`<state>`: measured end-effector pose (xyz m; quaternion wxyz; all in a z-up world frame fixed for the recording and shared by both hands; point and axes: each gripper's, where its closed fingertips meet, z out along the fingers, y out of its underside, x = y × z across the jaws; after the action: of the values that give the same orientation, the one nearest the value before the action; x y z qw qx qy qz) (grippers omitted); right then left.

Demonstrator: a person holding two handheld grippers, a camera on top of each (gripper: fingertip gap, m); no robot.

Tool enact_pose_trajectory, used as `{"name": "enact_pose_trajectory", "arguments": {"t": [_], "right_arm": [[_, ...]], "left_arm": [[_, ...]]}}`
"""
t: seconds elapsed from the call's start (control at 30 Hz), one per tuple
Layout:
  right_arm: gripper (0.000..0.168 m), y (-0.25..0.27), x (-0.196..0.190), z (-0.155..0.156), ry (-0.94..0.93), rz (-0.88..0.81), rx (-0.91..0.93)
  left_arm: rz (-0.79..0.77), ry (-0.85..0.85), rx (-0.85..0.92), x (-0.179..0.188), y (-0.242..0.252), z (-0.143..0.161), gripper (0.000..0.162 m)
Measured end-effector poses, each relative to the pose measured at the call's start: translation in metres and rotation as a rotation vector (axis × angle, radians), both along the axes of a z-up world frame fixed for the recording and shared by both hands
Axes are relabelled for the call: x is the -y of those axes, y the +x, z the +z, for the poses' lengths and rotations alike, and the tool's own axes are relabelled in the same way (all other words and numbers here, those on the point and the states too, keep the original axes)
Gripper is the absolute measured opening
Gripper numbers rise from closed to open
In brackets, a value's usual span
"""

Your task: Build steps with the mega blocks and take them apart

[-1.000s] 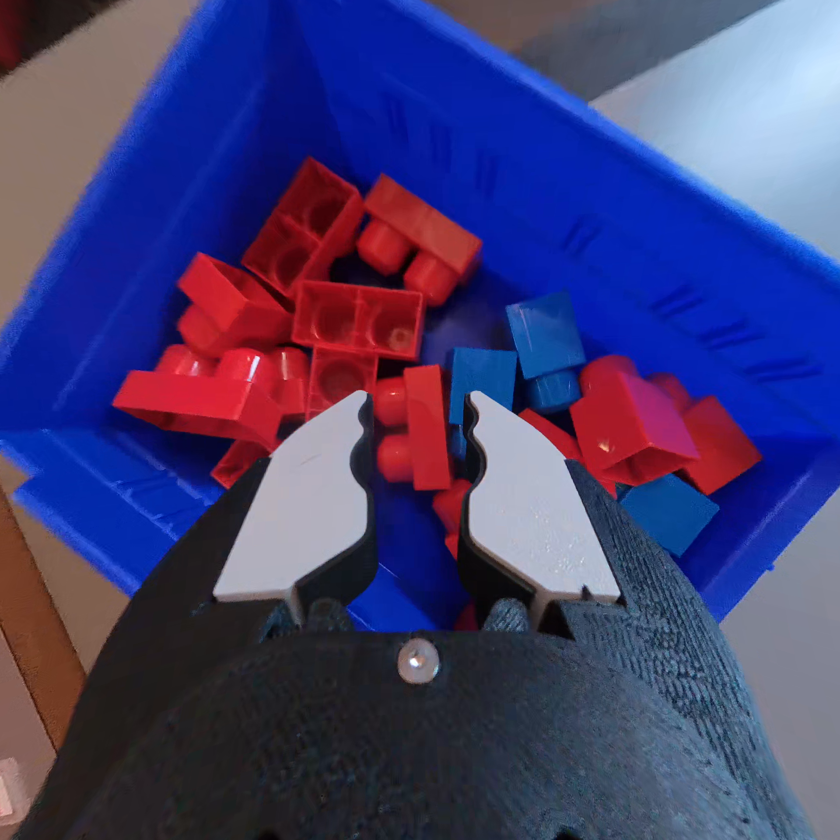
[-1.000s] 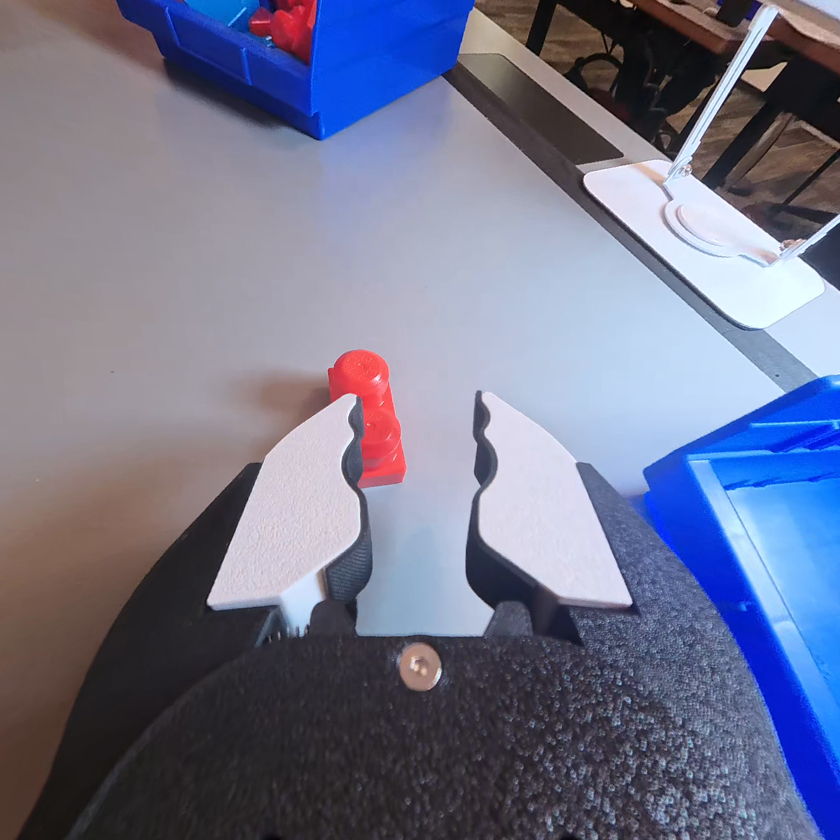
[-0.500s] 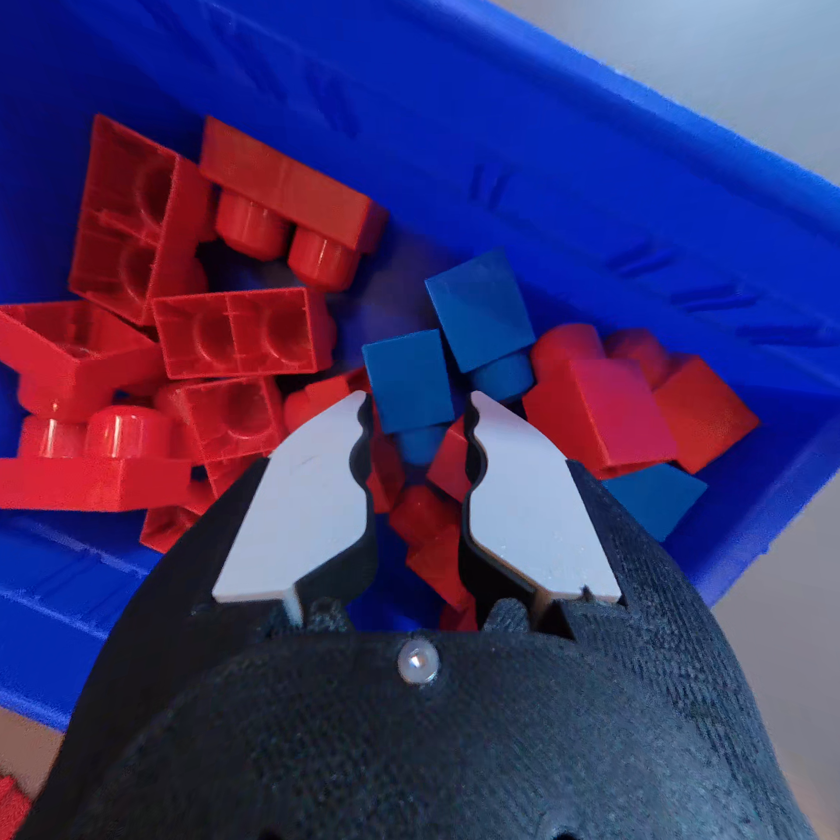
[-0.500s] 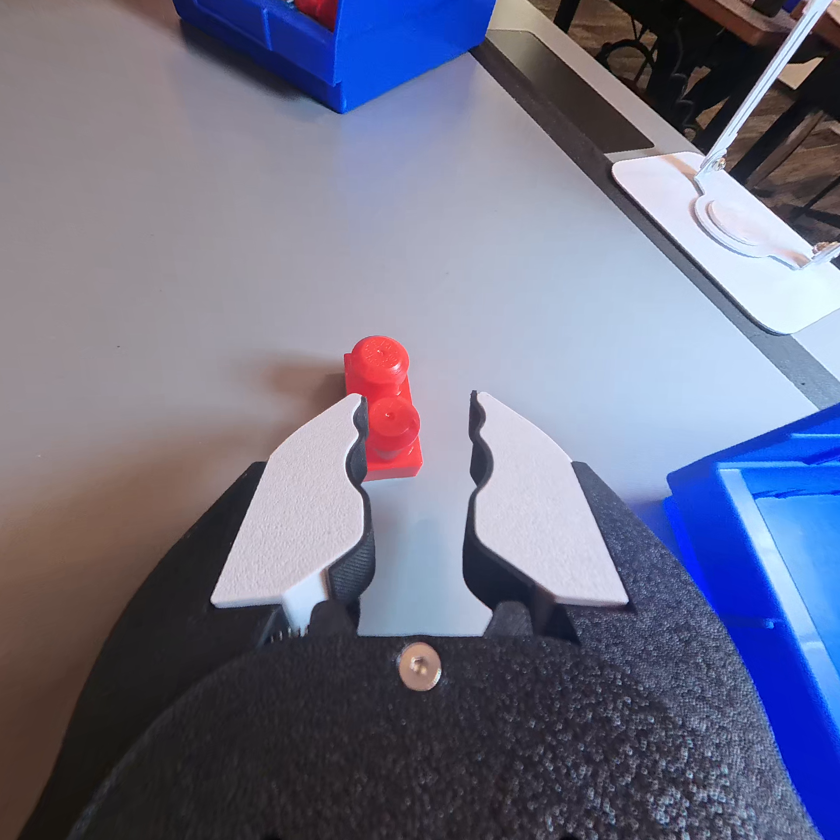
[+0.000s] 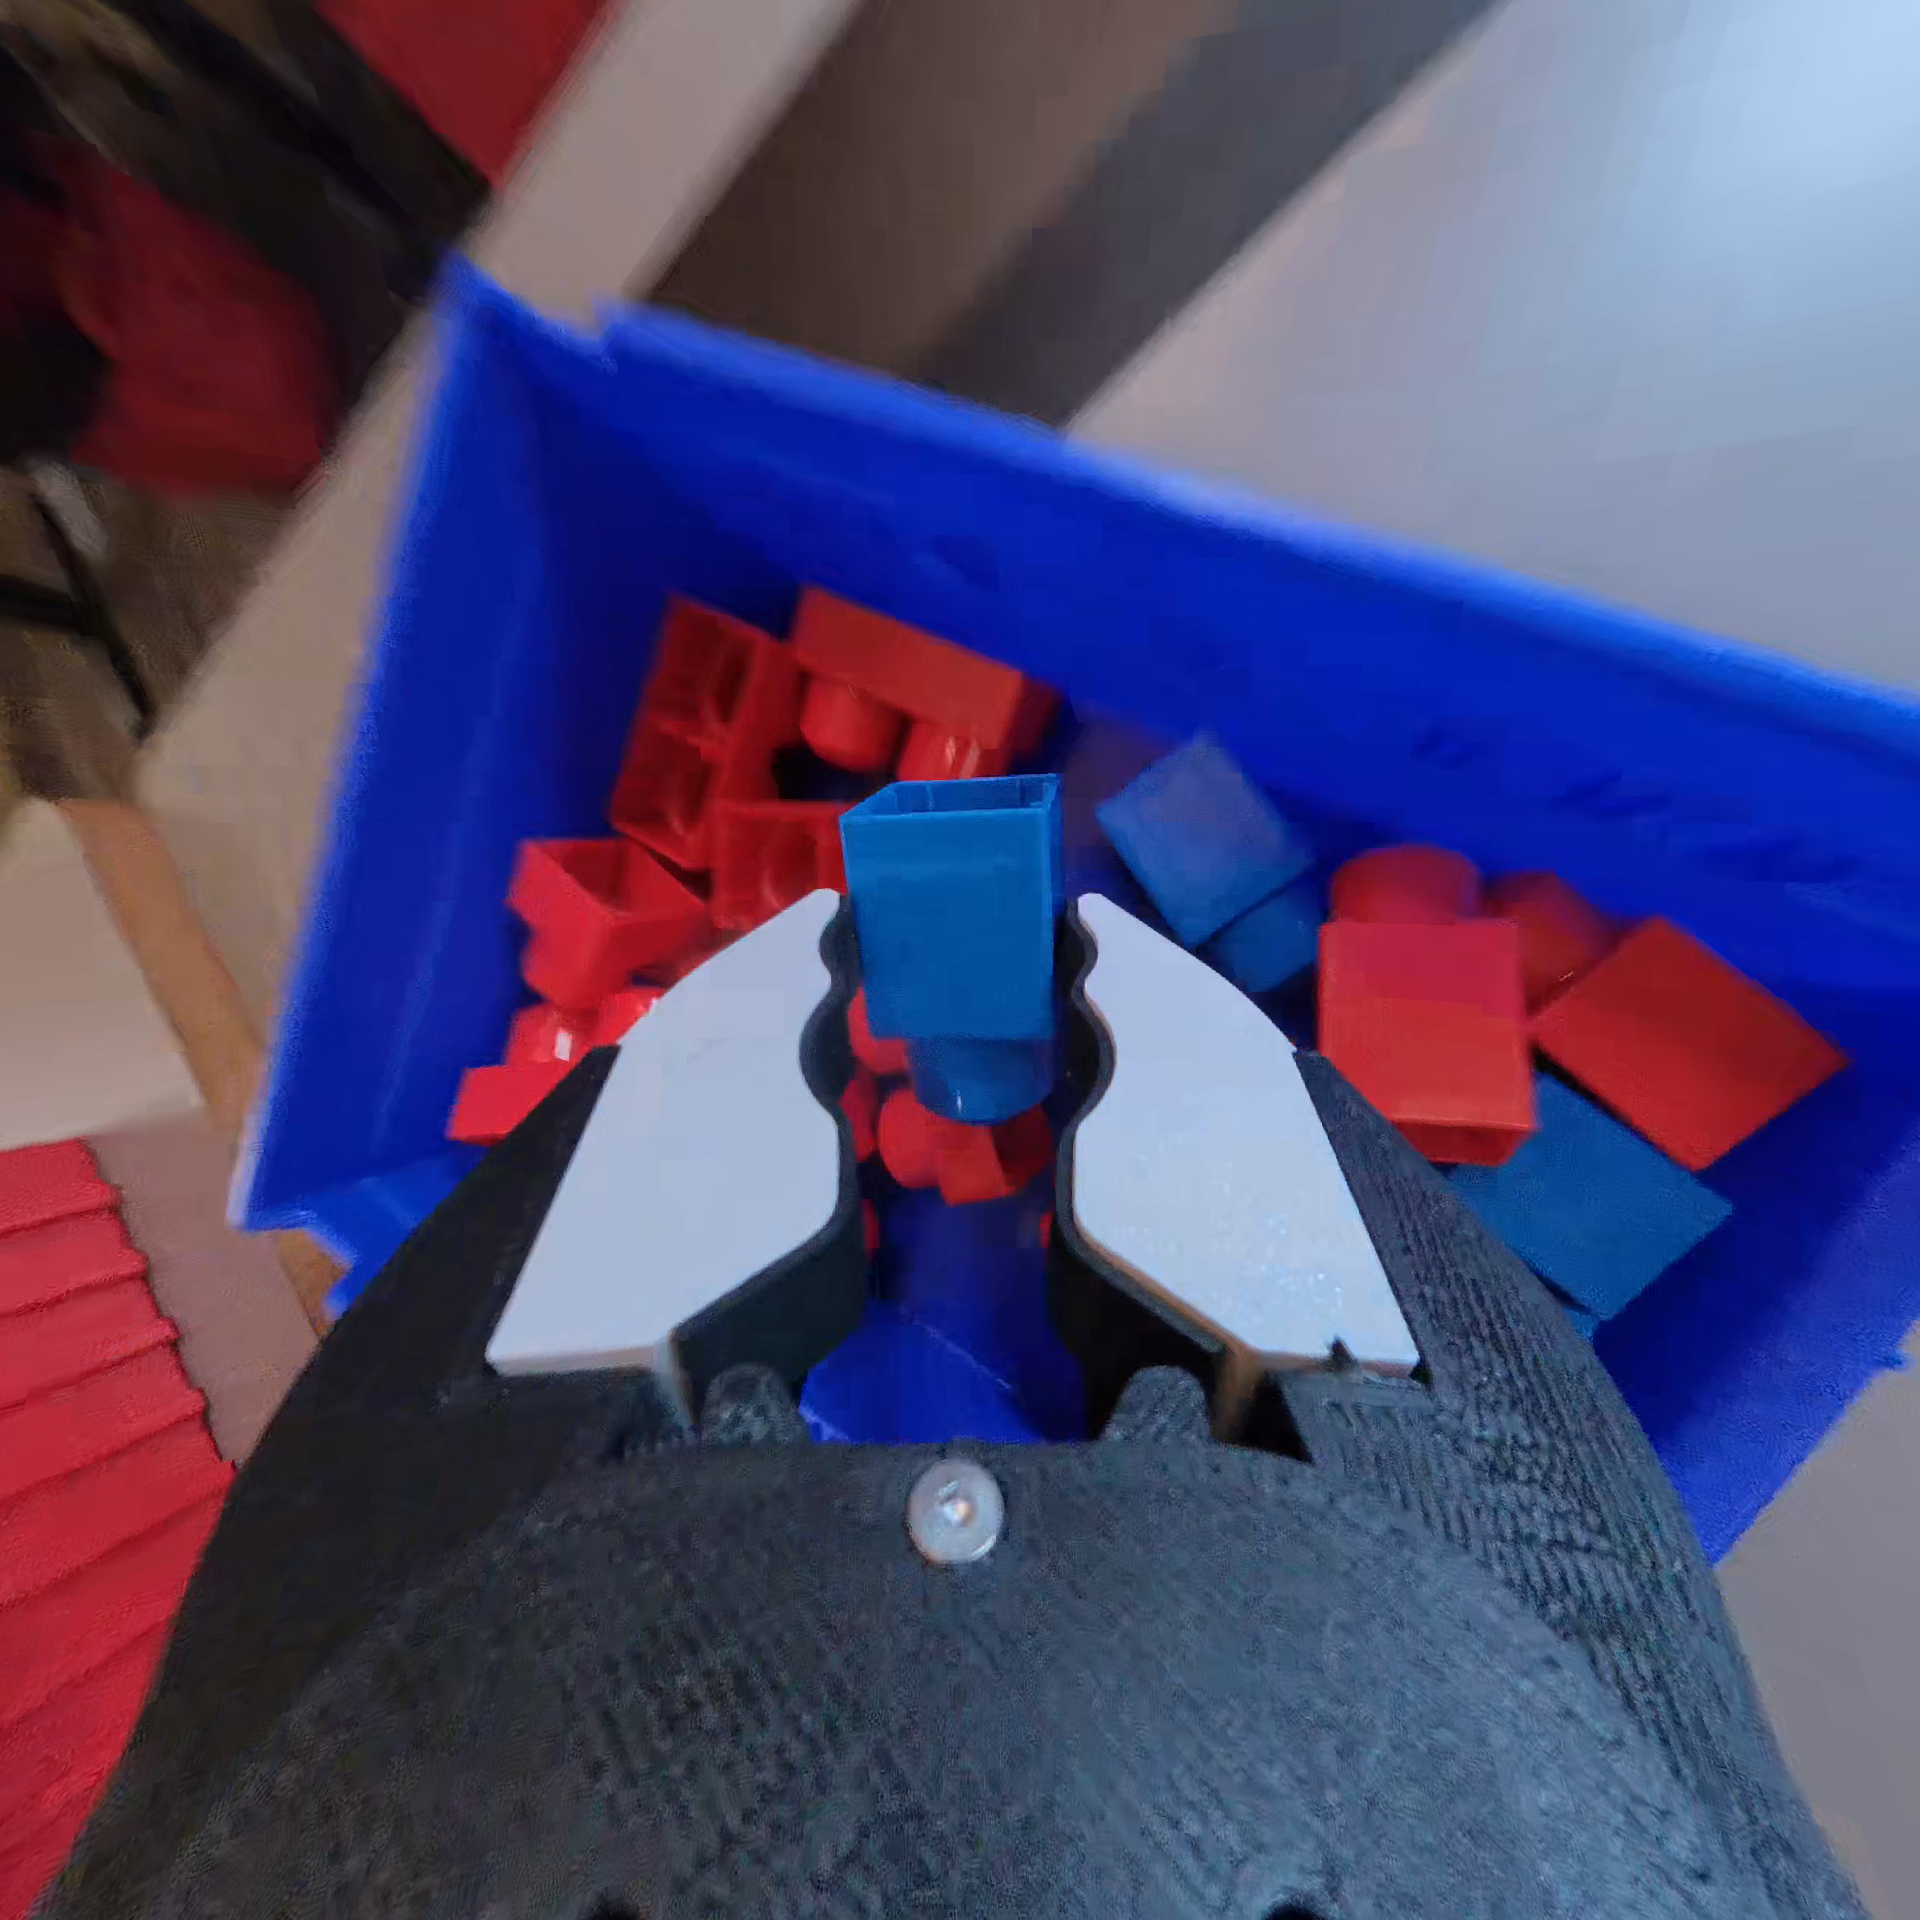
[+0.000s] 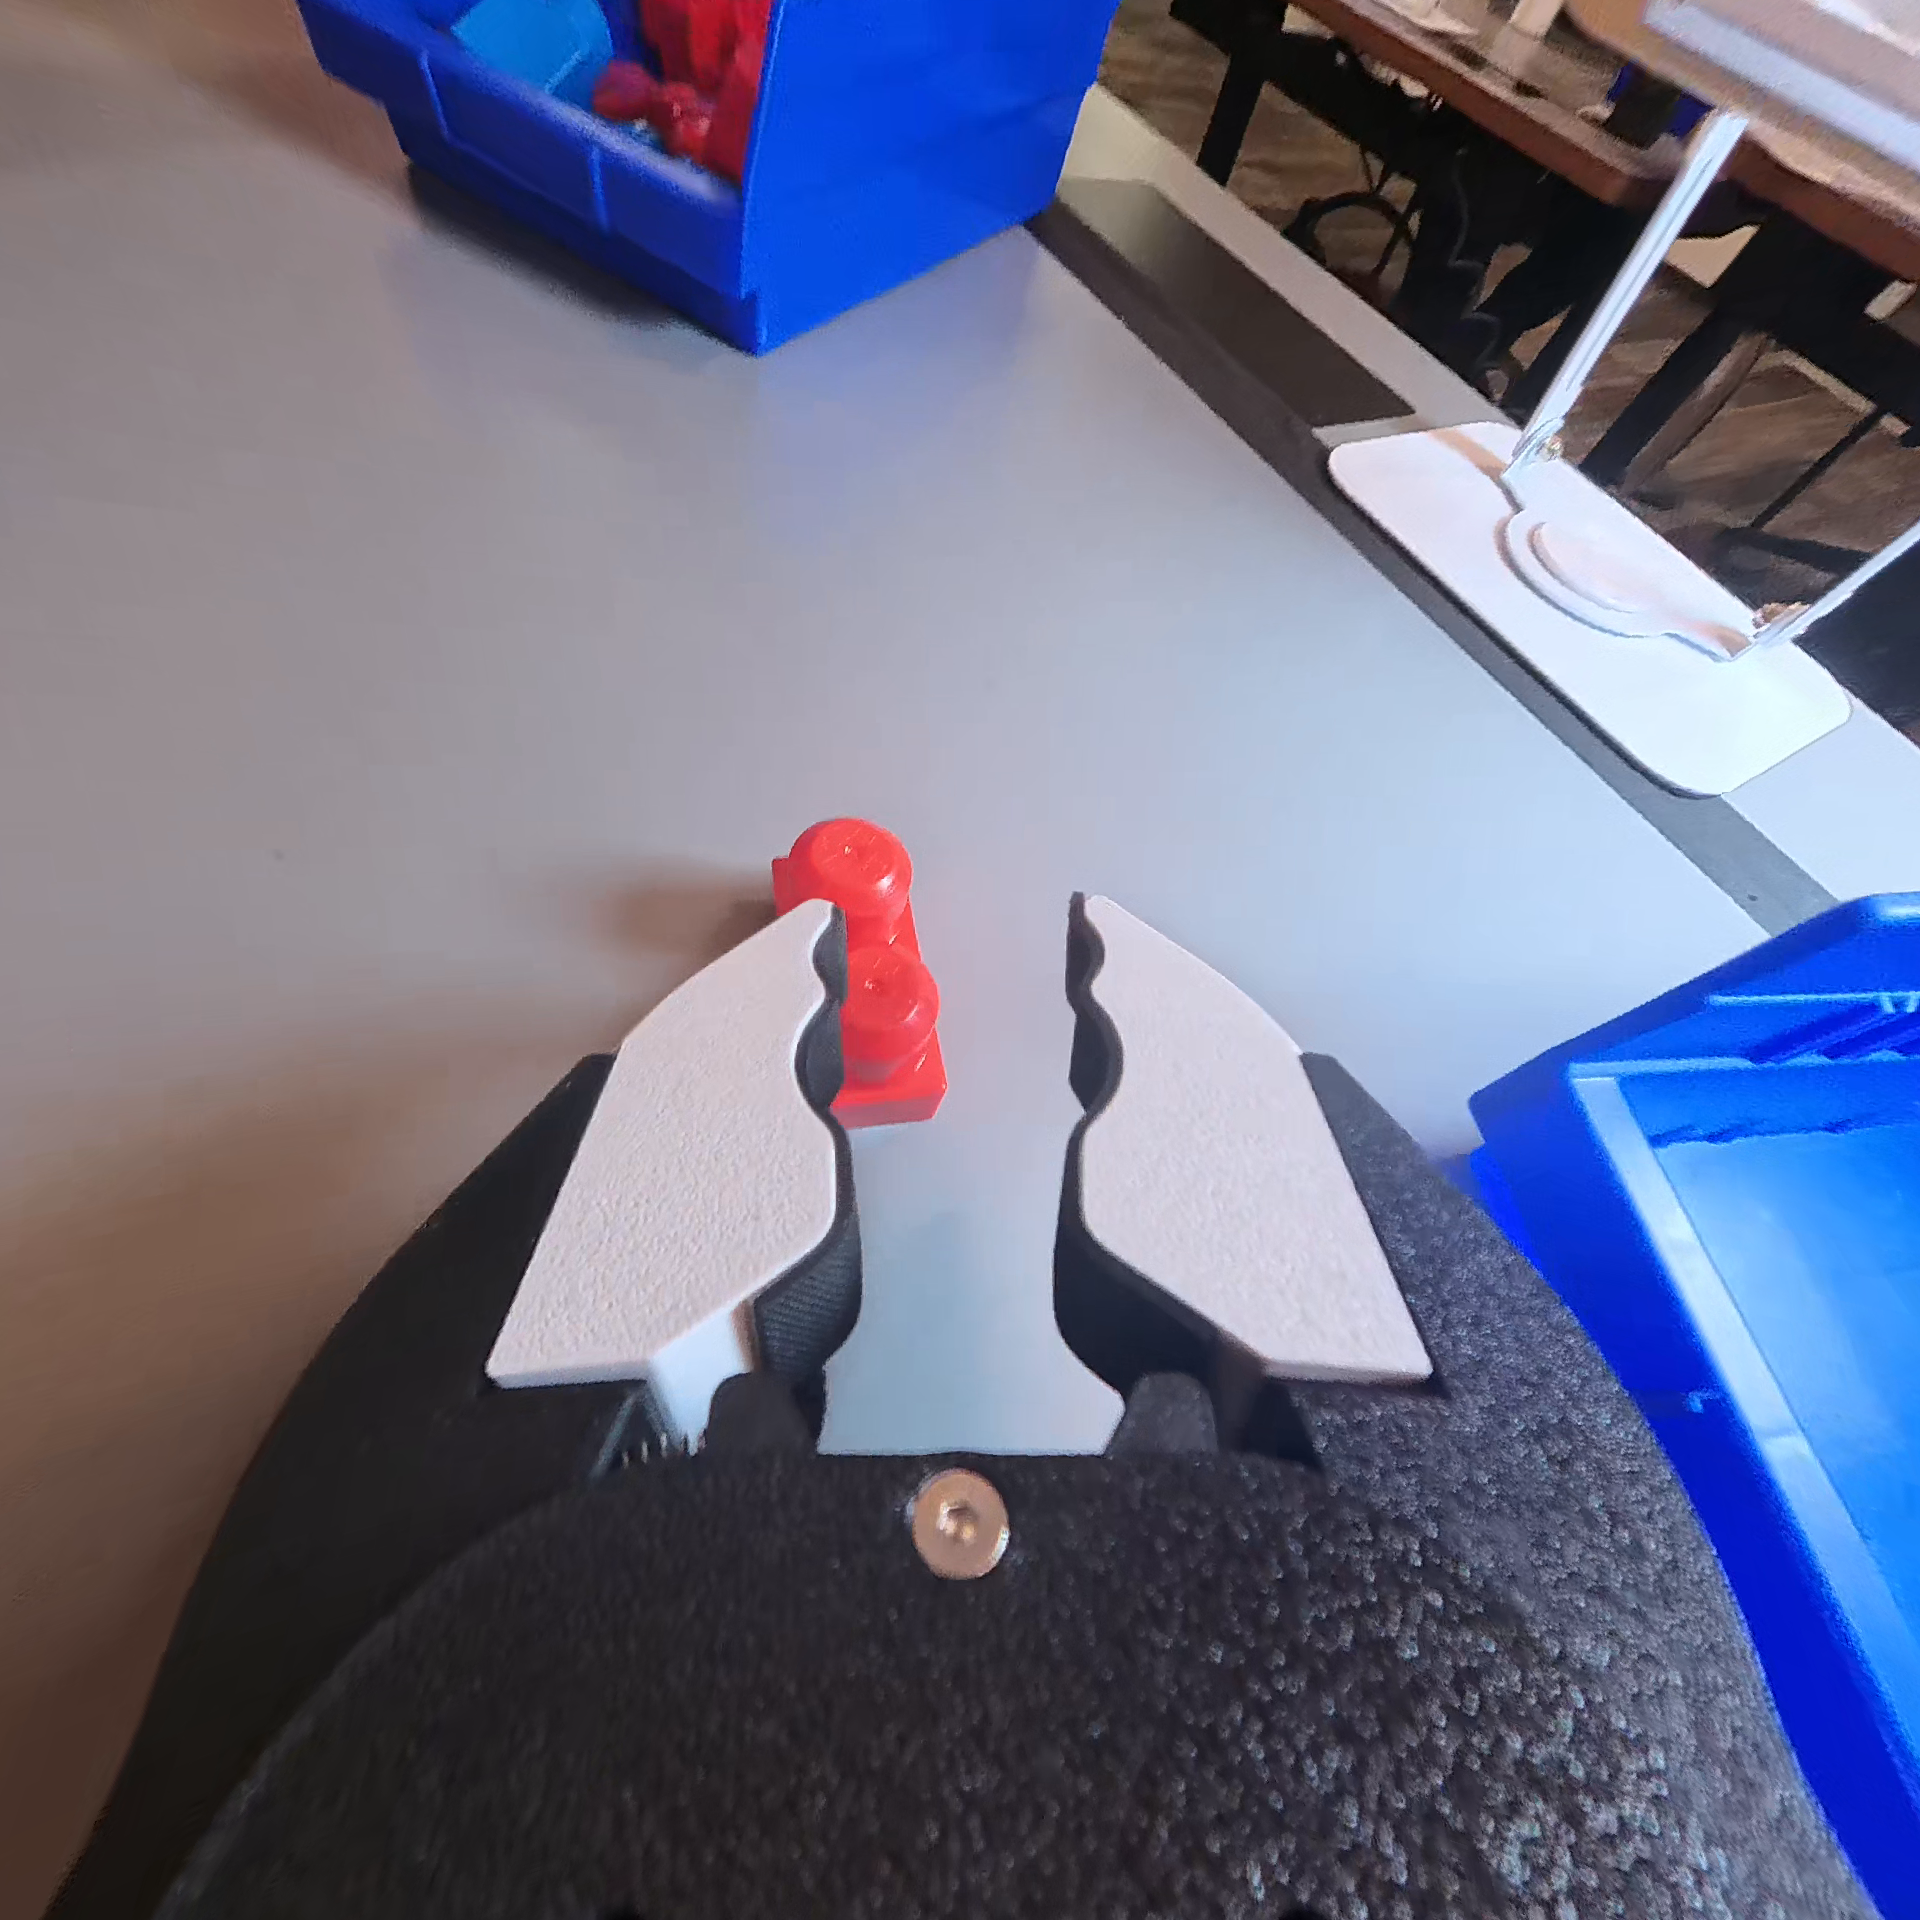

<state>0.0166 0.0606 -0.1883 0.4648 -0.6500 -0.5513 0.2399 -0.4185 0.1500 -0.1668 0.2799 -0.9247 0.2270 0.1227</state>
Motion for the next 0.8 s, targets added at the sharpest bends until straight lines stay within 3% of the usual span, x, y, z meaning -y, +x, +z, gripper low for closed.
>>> {"name": "enact_pose_trajectory", "arguments": {"t": [0.13, 0.23, 0.43, 0.6, 0.67, 0.8], "right_arm": [[0.041, -0.004, 0.002, 0.015, -0.032, -0.001, -0.107], [0.043, -0.008, 0.007, 0.021, -0.047, 0.014, -0.15], [0.048, -0.014, 0.014, 0.008, -0.033, 0.034, -0.078], [0.054, -0.013, 0.016, -0.011, -0.03, 0.041, 0.036], [0.055, -0.011, 0.015, -0.019, -0.016, 0.034, 0.089], [0.055, -0.006, 0.01, -0.031, -0.018, 0.008, 0.154]], "left_arm": [[-0.197, 0.336, 0.218, 0.008, 0.075, 0.068, 0.038], [-0.463, 0.424, 0.377, 0.045, 0.164, 0.085, 0.038], [-0.788, 0.196, 0.366, 0.117, 0.297, 0.014, 0.038], [-0.864, -0.014, 0.246, 0.126, 0.334, -0.048, 0.039], [-0.847, -0.023, 0.227, 0.119, 0.336, -0.055, 0.037], [-0.812, 0.058, 0.309, 0.114, 0.347, -0.041, 0.054]]}}
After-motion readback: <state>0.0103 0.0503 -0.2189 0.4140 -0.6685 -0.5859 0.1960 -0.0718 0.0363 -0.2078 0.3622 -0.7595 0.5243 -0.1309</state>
